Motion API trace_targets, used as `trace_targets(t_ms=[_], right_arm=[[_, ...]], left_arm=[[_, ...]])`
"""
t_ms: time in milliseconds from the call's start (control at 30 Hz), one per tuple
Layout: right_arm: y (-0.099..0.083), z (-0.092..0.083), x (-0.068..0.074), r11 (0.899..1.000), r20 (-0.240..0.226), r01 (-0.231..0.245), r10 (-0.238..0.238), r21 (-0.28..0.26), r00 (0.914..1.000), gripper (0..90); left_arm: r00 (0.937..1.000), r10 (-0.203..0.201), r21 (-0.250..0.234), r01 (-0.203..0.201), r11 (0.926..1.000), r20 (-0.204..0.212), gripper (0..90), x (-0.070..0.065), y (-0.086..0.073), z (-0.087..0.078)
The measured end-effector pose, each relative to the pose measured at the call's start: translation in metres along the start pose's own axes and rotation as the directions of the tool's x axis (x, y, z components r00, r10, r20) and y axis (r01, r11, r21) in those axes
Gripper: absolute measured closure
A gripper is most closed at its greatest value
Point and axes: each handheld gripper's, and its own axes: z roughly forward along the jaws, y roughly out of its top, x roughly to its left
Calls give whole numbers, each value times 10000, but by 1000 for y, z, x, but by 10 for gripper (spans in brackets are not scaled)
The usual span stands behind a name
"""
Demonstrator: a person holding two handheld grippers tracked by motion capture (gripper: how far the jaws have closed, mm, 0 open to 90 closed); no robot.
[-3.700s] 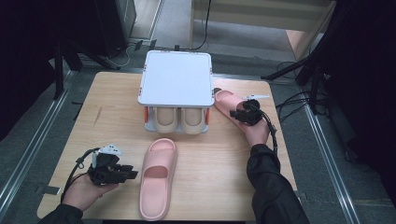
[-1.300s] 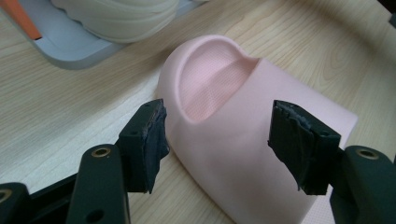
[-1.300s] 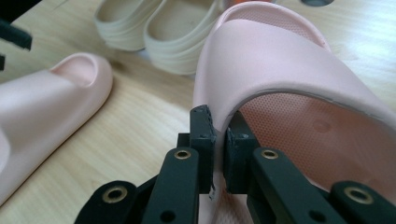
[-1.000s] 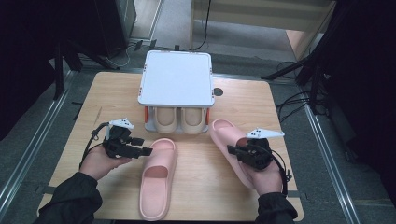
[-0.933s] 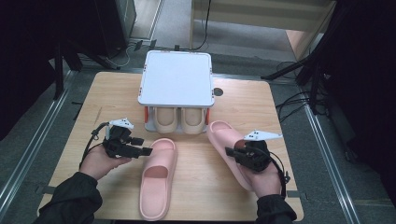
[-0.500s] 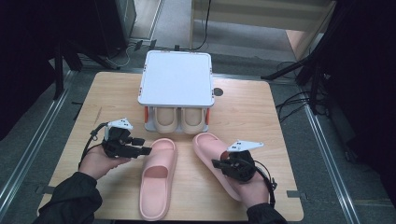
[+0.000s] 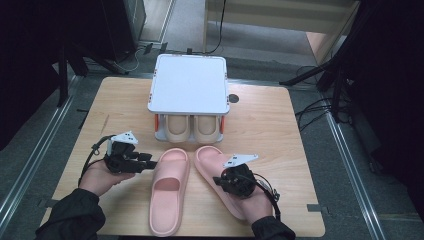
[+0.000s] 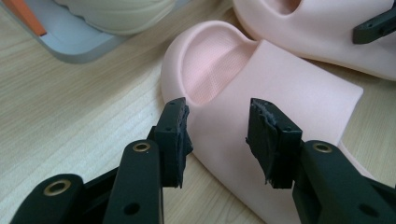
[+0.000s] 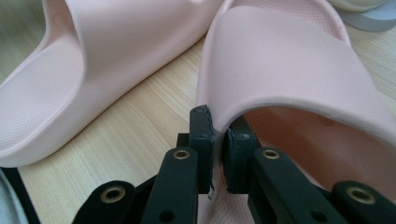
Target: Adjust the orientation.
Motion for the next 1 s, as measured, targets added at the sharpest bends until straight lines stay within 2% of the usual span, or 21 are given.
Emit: trace_targets(t_ms=[200,233,267,333,400,467,567,600,700,767,833,867,900,933,1000], right_arm=[[3,13,7,9995,-154,268,-265,139,9995,806],[4,15,7,9995,-227,271,-268,137,9994,791],[6,17,7,9999,-516,149,-146,38,9986,738],[7,16,7,9999,-638,91,-96,-89,9979,711],[8,9,6,9995,-785,-232,214,-223,9967,671],[6,-5,5,9987,-908,-307,269,-405,9955,656],[4,-14,3,9980,-902,-342,293,-538,9955,660],[3,-19,2,9970,-939,-480,422,-602,9947,680],[1,-34,-2,9932,-971,-464,360,-1072,9946,766],[1,-42,-8,9904,-752,-344,245,-1340,9969,796],[1,-47,-23,9875,-473,-486,420,-1500,9980,823],[1,-48,-30,9870,-344,-550,503,-1510,9981,832],[1,-48,-30,9870,-344,-550,503,-1510,9981,832],[0,-47,-43,9866,-111,-625,615,-1507,9980,853],[1,-45,-55,9868,138,-719,747,-1454,9971,858]], left_arm=[[9997,222,25,-222,9997,-87,579,-1,-5,0],[9998,169,8,-168,9999,-67,578,-1,-5,0],[9999,146,-9,-146,9999,-79,577,-1,-6,0],[9998,158,59,-158,9999,-76,577,-1,-7,0],[9999,98,29,-98,9999,-38,584,0,-8,-1],[10000,32,-41,-32,10000,-39,613,0,-8,-3],[10000,-80,-36,80,10000,2,625,0,-9,-3],[10000,-63,21,63,10000,5,631,0,-9,-3],[10000,-71,131,71,9999,10,642,0,-10,-1],[9998,-174,290,172,9994,76,650,0,-11,2],[9995,-299,426,294,9987,103,659,1,-13,6],[9995,-299,426,294,9987,103,660,1,-13,6],[9996,-282,504,277,9983,99,660,1,-14,8],[9996,-274,584,271,9979,45,659,2,-15,10],[9995,-306,617,305,9976,17,658,3,-16,11]])
